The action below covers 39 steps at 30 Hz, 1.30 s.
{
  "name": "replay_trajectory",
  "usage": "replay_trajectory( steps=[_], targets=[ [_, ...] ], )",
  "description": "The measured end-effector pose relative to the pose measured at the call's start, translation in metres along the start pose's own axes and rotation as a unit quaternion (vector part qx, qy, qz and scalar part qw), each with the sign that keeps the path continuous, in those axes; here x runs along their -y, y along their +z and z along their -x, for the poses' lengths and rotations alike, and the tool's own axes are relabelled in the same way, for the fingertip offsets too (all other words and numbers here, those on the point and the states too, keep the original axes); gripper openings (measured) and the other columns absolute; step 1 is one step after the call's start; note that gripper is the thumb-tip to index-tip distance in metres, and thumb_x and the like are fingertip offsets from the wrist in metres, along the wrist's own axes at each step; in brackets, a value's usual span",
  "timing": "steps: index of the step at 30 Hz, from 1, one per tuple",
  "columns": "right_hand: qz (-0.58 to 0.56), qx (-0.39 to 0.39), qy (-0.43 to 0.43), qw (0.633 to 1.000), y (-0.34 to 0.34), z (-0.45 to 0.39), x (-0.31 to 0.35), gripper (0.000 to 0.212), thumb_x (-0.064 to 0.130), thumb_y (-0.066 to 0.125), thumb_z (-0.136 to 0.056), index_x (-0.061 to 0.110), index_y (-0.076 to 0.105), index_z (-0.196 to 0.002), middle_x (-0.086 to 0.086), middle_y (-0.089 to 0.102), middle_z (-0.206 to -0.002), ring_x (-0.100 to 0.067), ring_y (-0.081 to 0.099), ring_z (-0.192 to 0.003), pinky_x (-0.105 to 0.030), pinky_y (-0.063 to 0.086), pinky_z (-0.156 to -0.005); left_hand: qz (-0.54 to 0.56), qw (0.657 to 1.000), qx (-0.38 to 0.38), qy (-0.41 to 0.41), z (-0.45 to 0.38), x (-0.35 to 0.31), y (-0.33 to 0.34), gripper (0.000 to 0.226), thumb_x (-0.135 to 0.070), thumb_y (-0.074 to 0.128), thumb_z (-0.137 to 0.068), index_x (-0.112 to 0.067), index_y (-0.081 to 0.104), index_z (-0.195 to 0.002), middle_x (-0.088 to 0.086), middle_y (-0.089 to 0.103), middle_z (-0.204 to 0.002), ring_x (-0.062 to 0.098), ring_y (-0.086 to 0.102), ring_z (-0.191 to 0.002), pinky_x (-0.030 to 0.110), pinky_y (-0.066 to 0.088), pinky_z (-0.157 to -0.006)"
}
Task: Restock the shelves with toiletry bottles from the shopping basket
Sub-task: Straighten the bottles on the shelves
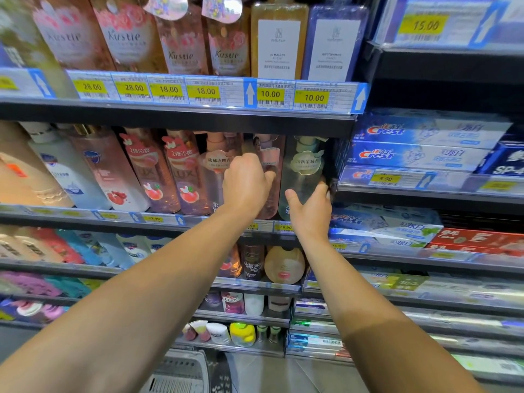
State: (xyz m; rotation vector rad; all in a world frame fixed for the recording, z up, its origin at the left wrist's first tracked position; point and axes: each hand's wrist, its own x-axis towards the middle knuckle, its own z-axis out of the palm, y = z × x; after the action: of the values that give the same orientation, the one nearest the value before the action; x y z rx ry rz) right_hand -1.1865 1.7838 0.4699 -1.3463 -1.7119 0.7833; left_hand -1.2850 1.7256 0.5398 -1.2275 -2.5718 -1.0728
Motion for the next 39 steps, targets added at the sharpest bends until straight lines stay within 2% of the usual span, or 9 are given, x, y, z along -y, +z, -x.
replay_trajectory(
  steps=[5, 11, 17, 19, 22, 24, 28, 32, 39],
  targets=[
    [0.015, 0.003, -0.001, 1.000, -0.003, 0.007, -0.001, 0.056, 0.037, 0.067, -0.088, 0.001, 0.045, -0.124, -0.016, 0.051, -0.129, -0.032, 0.049, -0.120, -0.039, 0.043, -0.093, 0.015, 1.000, 0.010, -0.007, 0.001, 0.000, -0.003, 0.029, -0.033, 0.067, -0.088, -0.014, 0.045, -0.083, 0.015, 0.062, -0.096, 0.037, 0.062, -0.088, 0.037, 0.043, -0.068],
    [0.015, 0.001, 0.014, 1.000, -0.010, 0.018, 0.002, 0.076, 0.036, 0.068, -0.087, 0.007, 0.030, -0.147, -0.015, 0.043, -0.144, -0.031, 0.042, -0.131, -0.042, 0.040, -0.101, 0.025, 0.999, 0.008, 0.017, 0.009, 0.002, -0.014, 0.032, -0.035, 0.064, -0.090, -0.008, 0.051, -0.101, 0.015, 0.060, -0.108, 0.036, 0.058, -0.099, 0.037, 0.040, -0.072],
    [0.021, -0.001, -0.004, 1.000, -0.011, 0.047, -0.002, 0.070, 0.034, 0.070, -0.086, 0.013, 0.035, -0.143, -0.009, 0.038, -0.143, -0.028, 0.049, -0.123, -0.042, 0.045, -0.094, 0.074, 0.997, 0.025, 0.024, 0.024, 0.007, -0.033, 0.030, -0.029, 0.063, -0.089, -0.014, 0.039, -0.099, 0.012, 0.061, -0.107, 0.036, 0.058, -0.099, 0.039, 0.043, -0.073],
    [0.025, 0.006, -0.014, 1.000, -0.011, 0.057, -0.001, 0.069, 0.033, 0.069, -0.087, 0.013, 0.035, -0.143, -0.008, 0.037, -0.145, -0.028, 0.051, -0.120, -0.043, 0.046, -0.095, 0.084, 0.995, 0.025, 0.045, 0.030, 0.008, -0.040, 0.035, -0.027, 0.063, -0.089, -0.011, 0.044, -0.112, 0.012, 0.060, -0.116, 0.035, 0.057, -0.107, 0.040, 0.044, -0.079],
    [0.052, 0.026, -0.069, 0.996, -0.007, 0.078, -0.002, 0.065, 0.030, 0.068, -0.088, 0.014, 0.036, -0.142, -0.006, 0.038, -0.144, -0.026, 0.052, -0.120, -0.041, 0.045, -0.097, 0.109, 0.989, 0.032, 0.090, 0.048, 0.021, -0.049, 0.062, -0.025, 0.061, -0.089, -0.011, 0.037, -0.144, 0.008, 0.049, -0.143, 0.027, 0.051, -0.125, 0.038, 0.042, -0.098],
    [0.079, 0.052, -0.105, 0.990, -0.001, 0.093, -0.004, 0.065, 0.031, 0.069, -0.088, 0.014, 0.038, -0.142, -0.005, 0.039, -0.145, -0.024, 0.043, -0.129, -0.038, 0.041, -0.103, 0.085, 0.988, 0.040, 0.124, 0.063, 0.041, -0.053, 0.064, -0.025, 0.061, -0.088, -0.012, 0.038, -0.146, 0.006, 0.046, -0.148, 0.026, 0.047, -0.130, 0.037, 0.039, -0.105],
    [0.154, 0.121, -0.138, 0.971, 0.016, 0.122, -0.005, 0.069, 0.033, 0.067, -0.087, 0.013, 0.035, -0.145, -0.007, 0.037, -0.149, -0.027, 0.035, -0.135, -0.041, 0.035, -0.108, 0.003, 0.984, 0.087, 0.153, 0.088, 0.094, -0.058, 0.057, -0.026, 0.061, -0.089, -0.012, 0.044, -0.141, 0.007, 0.049, -0.142, 0.032, 0.047, -0.125, 0.044, 0.042, -0.102],
    [0.200, 0.158, -0.172, 0.952, 0.033, 0.152, -0.005, 0.073, 0.034, 0.067, -0.086, 0.011, 0.034, -0.147, -0.008, 0.035, -0.151, -0.028, 0.030, -0.138, -0.035, 0.023, -0.112, -0.055, 0.979, 0.128, 0.151, 0.104, 0.153, -0.070, 0.065, -0.029, 0.060, -0.089, -0.010, 0.037, -0.147, 0.010, 0.040, -0.151, 0.030, 0.038, -0.137, 0.039, 0.031, -0.113],
    [0.244, 0.185, -0.198, 0.931, 0.072, 0.225, 0.015, 0.070, 0.034, 0.067, -0.088, 0.010, 0.035, -0.146, -0.009, 0.036, -0.149, -0.029, 0.030, -0.137, -0.038, 0.029, -0.114, -0.100, 0.973, 0.149, 0.149, 0.146, 0.258, -0.115, 0.064, -0.035, 0.058, -0.092, -0.011, 0.038, -0.148, 0.010, 0.038, -0.153, 0.028, 0.035, -0.140, 0.038, 0.029, -0.114]
  ],
)
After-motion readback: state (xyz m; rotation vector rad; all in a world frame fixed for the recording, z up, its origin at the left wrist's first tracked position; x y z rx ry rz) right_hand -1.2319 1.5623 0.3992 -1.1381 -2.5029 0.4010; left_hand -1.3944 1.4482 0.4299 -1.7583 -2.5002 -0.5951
